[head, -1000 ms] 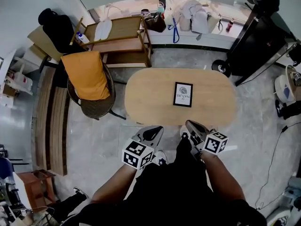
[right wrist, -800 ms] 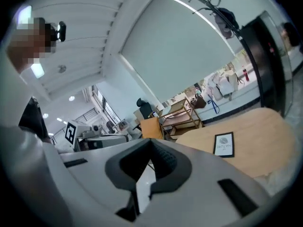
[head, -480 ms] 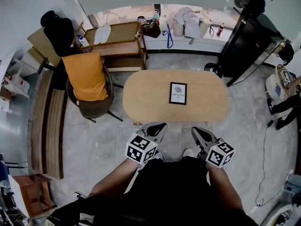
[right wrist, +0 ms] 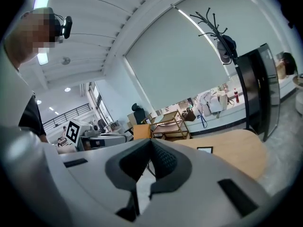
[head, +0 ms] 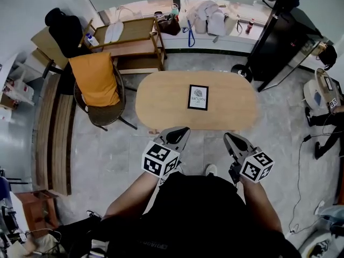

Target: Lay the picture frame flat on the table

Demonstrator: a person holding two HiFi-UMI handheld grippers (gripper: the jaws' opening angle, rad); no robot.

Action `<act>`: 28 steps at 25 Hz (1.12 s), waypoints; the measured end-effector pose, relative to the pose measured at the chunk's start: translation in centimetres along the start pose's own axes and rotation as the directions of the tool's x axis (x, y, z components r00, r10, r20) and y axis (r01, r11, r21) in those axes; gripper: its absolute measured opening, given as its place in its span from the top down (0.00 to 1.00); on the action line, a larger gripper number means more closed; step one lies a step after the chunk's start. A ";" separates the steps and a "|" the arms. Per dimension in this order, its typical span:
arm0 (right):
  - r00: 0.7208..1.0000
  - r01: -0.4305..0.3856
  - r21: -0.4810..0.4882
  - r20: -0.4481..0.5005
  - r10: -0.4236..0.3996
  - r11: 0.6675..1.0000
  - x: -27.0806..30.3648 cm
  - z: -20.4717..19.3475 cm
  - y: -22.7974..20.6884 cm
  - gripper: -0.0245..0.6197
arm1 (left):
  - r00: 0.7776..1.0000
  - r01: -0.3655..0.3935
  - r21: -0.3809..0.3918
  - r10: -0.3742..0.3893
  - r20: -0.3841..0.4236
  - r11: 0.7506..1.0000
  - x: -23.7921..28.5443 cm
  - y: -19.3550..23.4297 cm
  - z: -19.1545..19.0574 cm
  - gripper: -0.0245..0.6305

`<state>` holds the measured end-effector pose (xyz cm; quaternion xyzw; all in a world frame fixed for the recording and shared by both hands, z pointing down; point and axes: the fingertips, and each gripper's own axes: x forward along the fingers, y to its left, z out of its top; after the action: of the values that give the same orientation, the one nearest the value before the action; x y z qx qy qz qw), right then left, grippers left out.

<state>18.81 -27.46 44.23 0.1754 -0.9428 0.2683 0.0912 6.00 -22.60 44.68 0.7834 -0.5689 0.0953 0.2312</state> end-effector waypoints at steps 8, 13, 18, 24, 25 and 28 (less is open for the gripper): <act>1.000 -0.014 -0.005 -0.018 0.014 1.000 -1.9 -0.7 -1.7 0.96 | 0.999 -0.042 -0.012 0.042 -0.012 0.999 0.6 -2.0 -1.0 0.96; 0.999 -0.031 -0.017 -0.028 0.031 0.999 -2.5 -1.3 -1.7 0.96 | 0.998 -0.061 -0.021 0.061 -0.007 0.998 0.4 -2.6 -1.3 0.96; 0.999 -0.036 -0.026 -0.022 0.035 0.999 -2.6 -1.0 -2.0 0.96 | 0.998 -0.069 -0.019 0.069 -0.009 0.997 0.7 -3.2 -1.2 0.96; 0.999 -0.036 -0.021 -0.022 0.036 0.999 -2.8 -1.3 -2.0 0.96 | 0.997 -0.077 -0.023 0.077 -0.009 0.997 0.6 -3.4 -1.2 0.96; 0.999 -0.037 -0.020 -0.022 0.036 0.999 -2.8 -1.4 -1.9 0.96 | 0.997 -0.078 -0.023 0.078 -0.008 0.997 0.6 -3.3 -1.2 0.96; 0.999 -0.035 -0.017 -0.020 0.034 0.999 -2.8 -1.5 -1.9 0.96 | 0.997 -0.077 -0.021 0.077 -0.007 0.997 0.6 -3.3 -1.1 0.96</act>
<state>22.25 -27.41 45.61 0.1556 -0.9471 0.2633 0.0976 9.43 -21.75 45.04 0.7581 -0.5990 0.1006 0.2373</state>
